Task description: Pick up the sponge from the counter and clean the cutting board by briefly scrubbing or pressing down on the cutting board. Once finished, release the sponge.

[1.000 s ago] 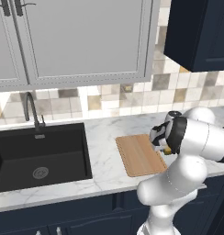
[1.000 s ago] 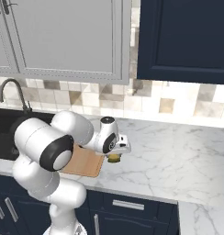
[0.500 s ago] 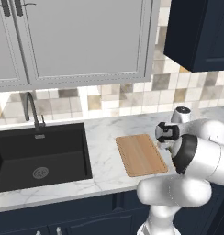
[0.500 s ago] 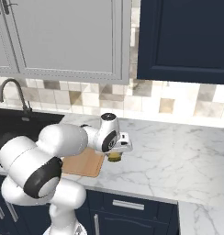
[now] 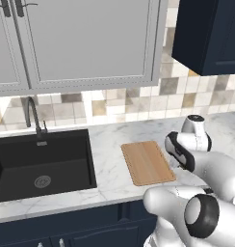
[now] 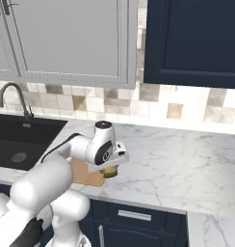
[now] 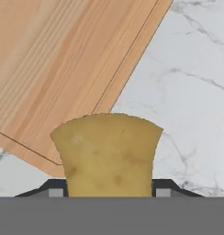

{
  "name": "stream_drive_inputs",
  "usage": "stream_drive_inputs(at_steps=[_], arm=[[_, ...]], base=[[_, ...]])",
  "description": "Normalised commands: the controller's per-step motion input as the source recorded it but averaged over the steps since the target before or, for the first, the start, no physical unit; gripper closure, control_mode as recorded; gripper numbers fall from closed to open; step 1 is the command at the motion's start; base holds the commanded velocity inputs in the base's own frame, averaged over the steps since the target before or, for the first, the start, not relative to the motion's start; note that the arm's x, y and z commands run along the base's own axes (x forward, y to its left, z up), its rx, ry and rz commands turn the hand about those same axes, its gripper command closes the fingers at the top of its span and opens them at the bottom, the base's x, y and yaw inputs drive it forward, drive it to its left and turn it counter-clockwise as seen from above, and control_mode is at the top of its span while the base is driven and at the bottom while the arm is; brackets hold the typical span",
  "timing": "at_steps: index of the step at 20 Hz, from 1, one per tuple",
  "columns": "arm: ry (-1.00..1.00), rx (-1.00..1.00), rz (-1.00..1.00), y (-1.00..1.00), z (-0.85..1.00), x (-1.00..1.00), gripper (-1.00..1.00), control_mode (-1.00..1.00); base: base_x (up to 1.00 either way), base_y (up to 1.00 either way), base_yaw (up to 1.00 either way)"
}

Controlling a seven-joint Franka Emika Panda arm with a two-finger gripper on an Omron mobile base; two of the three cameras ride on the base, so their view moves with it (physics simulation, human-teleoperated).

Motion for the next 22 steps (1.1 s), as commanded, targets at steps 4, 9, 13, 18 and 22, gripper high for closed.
stream_drive_inputs(at_steps=[4,9,13,18,22], arm=[[0.04,0.00,0.35,0.51,0.01,-0.51,1.00,-1.00],[0.00,0.00,0.38,0.24,-0.24,-0.23,1.00,-1.00],[0.00,0.00,0.22,0.01,-0.27,0.00,1.00,-1.00],[0.01,0.00,0.10,0.03,-0.03,0.00,1.00,-1.00],[0.06,-0.01,0.11,0.17,-0.05,0.00,1.00,-1.00]], base=[[0.00,0.00,0.00],[0.00,0.00,0.00],[0.00,0.00,0.00],[0.00,0.00,0.00],[0.00,0.00,0.00]])
